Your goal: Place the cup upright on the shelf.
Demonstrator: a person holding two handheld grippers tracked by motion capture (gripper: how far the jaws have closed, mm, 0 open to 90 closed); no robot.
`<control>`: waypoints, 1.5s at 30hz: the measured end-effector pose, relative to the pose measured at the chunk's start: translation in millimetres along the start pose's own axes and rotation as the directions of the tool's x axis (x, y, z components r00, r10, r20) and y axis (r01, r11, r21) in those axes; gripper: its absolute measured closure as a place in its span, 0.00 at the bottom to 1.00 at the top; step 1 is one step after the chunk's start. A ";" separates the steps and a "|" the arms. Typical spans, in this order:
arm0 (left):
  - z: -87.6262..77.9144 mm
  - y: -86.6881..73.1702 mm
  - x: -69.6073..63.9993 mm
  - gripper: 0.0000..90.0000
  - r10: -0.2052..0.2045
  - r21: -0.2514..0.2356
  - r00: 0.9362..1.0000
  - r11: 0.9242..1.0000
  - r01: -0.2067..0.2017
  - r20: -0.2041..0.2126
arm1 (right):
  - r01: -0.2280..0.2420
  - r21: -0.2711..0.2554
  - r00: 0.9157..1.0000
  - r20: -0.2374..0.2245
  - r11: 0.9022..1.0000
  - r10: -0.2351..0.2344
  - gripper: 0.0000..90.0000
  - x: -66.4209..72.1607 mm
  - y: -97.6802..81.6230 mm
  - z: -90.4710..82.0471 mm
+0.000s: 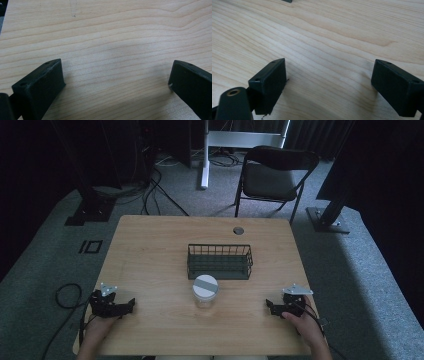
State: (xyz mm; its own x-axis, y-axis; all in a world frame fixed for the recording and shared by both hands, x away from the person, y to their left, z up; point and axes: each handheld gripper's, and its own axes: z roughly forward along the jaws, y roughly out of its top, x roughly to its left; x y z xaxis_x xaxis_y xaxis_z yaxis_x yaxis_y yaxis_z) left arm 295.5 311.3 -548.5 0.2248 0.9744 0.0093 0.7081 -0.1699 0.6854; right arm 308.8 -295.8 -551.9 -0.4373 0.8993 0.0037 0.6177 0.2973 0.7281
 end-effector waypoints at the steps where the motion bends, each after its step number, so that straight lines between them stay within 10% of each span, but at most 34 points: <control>1: 0.0 0.0 0.0 0.00 0.000 0.000 1.000 1.000 0.000 0.000 | -0.001 -0.001 1.000 -0.002 1.000 0.001 0.14 1.3 0.0 0.0; 26: 0.0 0.0 0.0 0.00 0.000 0.000 1.000 1.000 0.000 0.000 | 0.068 -0.034 0.992 -0.104 0.997 -0.071 0.15 41.4 20.3 9.8; 45: 0.1 0.1 0.3 0.00 0.003 0.000 1.000 1.000 -0.003 0.003 | 0.135 -0.075 0.962 -0.230 0.988 -0.149 0.15 87.6 38.0 19.9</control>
State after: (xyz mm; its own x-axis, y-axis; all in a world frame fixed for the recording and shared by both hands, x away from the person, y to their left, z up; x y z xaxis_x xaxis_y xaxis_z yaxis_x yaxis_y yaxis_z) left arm 295.6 311.6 -548.5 0.2287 0.9735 0.0093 0.7074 -0.1727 0.6854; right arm 307.0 -199.4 -537.5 -0.6625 0.7472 0.0529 0.5026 0.3910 0.7711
